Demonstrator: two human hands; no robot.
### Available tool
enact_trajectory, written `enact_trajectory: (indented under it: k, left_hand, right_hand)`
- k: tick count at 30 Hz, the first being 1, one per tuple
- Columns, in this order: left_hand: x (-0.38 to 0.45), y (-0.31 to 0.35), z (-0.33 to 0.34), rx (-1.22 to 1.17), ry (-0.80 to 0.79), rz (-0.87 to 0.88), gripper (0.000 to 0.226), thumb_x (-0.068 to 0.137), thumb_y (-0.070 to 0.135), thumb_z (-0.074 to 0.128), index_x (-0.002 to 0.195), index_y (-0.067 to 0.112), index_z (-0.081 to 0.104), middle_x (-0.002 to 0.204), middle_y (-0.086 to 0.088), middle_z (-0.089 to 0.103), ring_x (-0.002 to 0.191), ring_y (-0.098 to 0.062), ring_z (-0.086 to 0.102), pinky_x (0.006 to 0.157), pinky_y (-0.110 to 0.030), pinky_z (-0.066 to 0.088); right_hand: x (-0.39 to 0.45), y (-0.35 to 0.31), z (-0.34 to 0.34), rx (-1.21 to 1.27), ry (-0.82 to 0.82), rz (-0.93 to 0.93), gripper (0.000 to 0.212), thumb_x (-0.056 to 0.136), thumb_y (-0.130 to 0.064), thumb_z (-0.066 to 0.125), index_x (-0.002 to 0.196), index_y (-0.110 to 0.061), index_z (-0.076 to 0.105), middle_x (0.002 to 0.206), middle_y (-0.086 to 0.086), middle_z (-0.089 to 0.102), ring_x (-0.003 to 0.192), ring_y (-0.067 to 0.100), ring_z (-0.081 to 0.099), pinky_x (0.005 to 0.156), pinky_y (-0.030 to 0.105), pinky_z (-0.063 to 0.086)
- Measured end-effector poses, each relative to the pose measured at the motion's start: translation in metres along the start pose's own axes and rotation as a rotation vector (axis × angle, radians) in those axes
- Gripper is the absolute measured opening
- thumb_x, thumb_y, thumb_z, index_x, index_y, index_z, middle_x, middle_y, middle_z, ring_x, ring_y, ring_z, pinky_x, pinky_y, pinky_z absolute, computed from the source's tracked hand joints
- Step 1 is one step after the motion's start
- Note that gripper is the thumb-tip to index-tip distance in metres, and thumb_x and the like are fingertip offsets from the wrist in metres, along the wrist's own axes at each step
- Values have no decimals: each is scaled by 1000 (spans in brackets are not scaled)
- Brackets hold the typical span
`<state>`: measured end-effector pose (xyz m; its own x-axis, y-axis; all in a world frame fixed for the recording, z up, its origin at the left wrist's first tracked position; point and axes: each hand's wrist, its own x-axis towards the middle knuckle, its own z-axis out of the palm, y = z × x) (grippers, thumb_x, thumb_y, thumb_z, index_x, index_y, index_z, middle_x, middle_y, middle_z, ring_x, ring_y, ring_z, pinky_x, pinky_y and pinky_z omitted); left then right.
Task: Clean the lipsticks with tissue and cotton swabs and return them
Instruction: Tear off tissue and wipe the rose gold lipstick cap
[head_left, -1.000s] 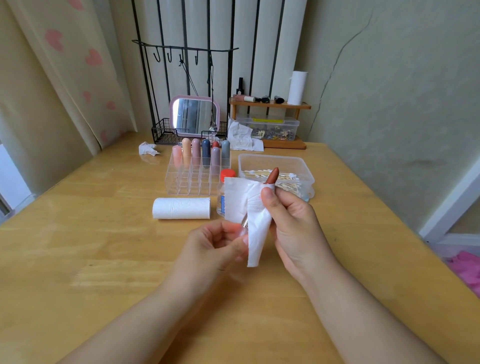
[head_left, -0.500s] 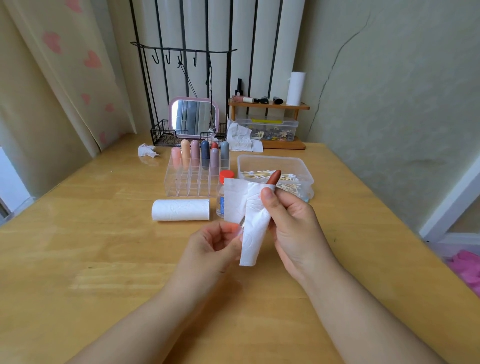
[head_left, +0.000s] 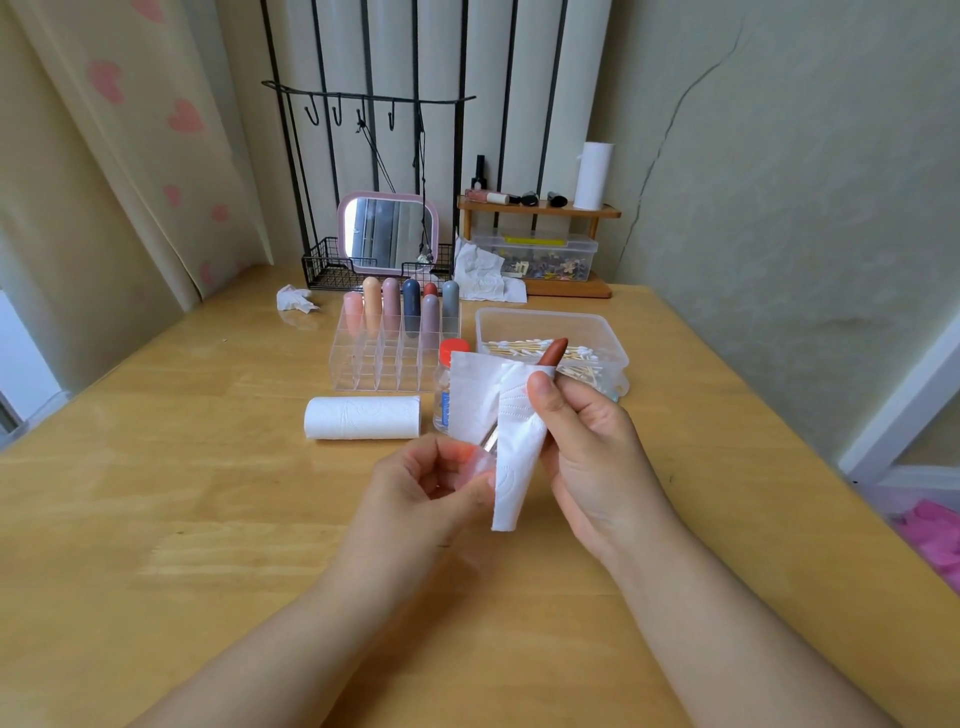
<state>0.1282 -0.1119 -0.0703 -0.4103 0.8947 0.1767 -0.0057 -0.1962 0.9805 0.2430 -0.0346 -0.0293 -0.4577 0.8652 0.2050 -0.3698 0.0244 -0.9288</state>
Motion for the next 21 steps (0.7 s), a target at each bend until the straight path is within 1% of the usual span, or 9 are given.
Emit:
enact_trajectory:
  k: [3,5,8,10,12,15,16,18,21]
  left_hand:
    - [4,1,-2,-80,-180,-72,50,82,35,56,97,-12,60,79,-13,59,72,-18,57,73,-28,51]
    - [3,2,-3,-119,-261,-110,58,85,36,51,102,-20,55,80,-18,57,73,-21,57,73,-28,53]
    - [2,6,-2,-89,-213,-47,39,85,28,67,91,-11,64,71,-11,64,63,-13,59,67,-24,51]
    - [1,8,0,-112,-111,-22,19,68,18,73,77,3,66,63,-2,66,57,-8,58,61,-19,49]
    - [-1,7,1,-119,-49,-8,15,57,17,73,68,12,64,62,3,65,58,-5,57,60,-16,48]
    - [-2,5,2,-73,-75,-14,12,67,21,81,68,17,70,67,0,65,63,-8,57,62,-18,49]
    - [-1,6,2,-84,-122,-35,14,75,25,77,77,12,71,70,-4,64,65,-11,58,64,-20,50]
    - [1,5,2,-173,-221,-101,50,83,33,55,97,-16,57,77,-17,57,67,-19,56,65,-25,51]
    - [0,6,1,-206,-296,-116,55,86,32,51,102,-21,54,76,-18,59,64,-19,56,66,-26,50]
  right_hand:
    - [-1,-2,-1,2,-30,17,27,84,-31,62,90,-5,66,90,11,63,83,19,58,72,27,49]
    - [-1,-1,-2,-3,-37,22,25,85,-30,63,88,-6,66,88,10,62,84,18,57,71,25,48]
    - [-1,-1,-1,-14,-31,16,24,85,-30,65,86,-6,66,86,10,63,81,18,57,71,31,48]
    - [-1,-1,0,-9,-6,7,22,84,-30,65,82,-8,66,81,7,62,78,17,57,67,27,49]
    - [-1,0,2,-15,20,-3,22,84,-32,65,78,-11,66,78,6,61,77,16,55,66,24,48]
    - [-1,0,2,-20,27,-7,21,83,-32,65,79,-11,67,81,8,60,78,17,55,68,28,46]
    - [-1,-1,1,-14,23,0,20,83,-32,65,81,-12,68,83,7,63,79,17,56,69,29,46]
    - [-1,-2,0,-10,2,5,21,82,-32,62,84,-12,69,87,8,64,83,18,57,73,31,44]
    - [-1,-4,-1,-12,-3,7,20,84,-33,65,73,-17,68,75,5,62,73,18,55,66,31,43]
